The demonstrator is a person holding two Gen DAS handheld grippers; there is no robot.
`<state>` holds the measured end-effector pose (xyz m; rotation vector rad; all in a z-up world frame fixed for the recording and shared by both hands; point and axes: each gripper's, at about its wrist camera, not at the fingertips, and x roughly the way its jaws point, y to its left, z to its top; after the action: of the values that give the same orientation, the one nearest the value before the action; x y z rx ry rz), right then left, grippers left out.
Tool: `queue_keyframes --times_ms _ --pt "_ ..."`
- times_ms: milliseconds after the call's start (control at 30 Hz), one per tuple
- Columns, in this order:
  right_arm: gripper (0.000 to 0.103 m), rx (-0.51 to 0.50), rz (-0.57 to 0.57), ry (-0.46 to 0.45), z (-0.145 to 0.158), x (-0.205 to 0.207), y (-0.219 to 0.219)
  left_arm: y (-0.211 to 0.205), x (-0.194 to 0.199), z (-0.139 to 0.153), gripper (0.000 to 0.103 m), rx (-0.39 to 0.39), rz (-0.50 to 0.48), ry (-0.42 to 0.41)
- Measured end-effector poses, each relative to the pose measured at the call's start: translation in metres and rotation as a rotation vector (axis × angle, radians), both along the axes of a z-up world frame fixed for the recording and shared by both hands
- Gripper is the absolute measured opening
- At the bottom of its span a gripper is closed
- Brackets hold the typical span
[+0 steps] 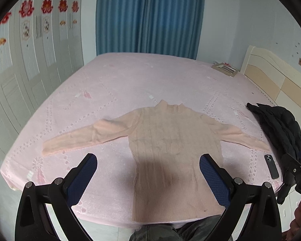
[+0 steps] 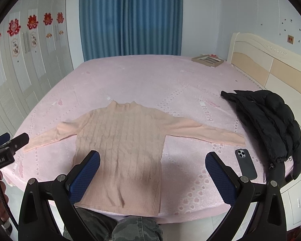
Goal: Fold small clothes
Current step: 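Grasp the cuff of the sweater sleeve with the left tool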
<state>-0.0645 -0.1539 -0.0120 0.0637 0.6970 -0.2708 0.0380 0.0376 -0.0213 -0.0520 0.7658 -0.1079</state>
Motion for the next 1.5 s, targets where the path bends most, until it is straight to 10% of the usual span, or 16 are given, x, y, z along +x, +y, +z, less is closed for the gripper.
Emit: queue_keyframes --times_ms 567,700,1300,1400,1467,1500 --pt "0.102 0.034 -0.028 0.119 -0.128 0.093 -0.018 0.143 0.083 -0.171 0.09 -0.228 0.332 0.236" --pt "0.087 0.099 -0.004 0.199 -0.163 0.117 -0.025 0.197 0.098 -0.201 0.087 -0.277 0.432 0.26" --pt "0.087 0.123 -0.01 0.2 -0.194 0.152 -0.032 0.32 0.15 -0.242 0.086 -0.414 0.672 0.093" --pt "0.087 0.103 -0.023 0.207 -0.195 0.152 -0.037 0.321 0.161 -0.241 0.062 -0.346 0.726 0.093" --pt "0.087 0.107 -0.034 0.205 -0.195 0.149 -0.043 0.324 0.17 -0.241 0.016 -0.274 0.752 0.124" --pt "0.087 0.112 -0.04 0.203 -0.195 0.148 -0.047 0.327 0.172 -0.241 0.01 -0.271 0.744 0.134"
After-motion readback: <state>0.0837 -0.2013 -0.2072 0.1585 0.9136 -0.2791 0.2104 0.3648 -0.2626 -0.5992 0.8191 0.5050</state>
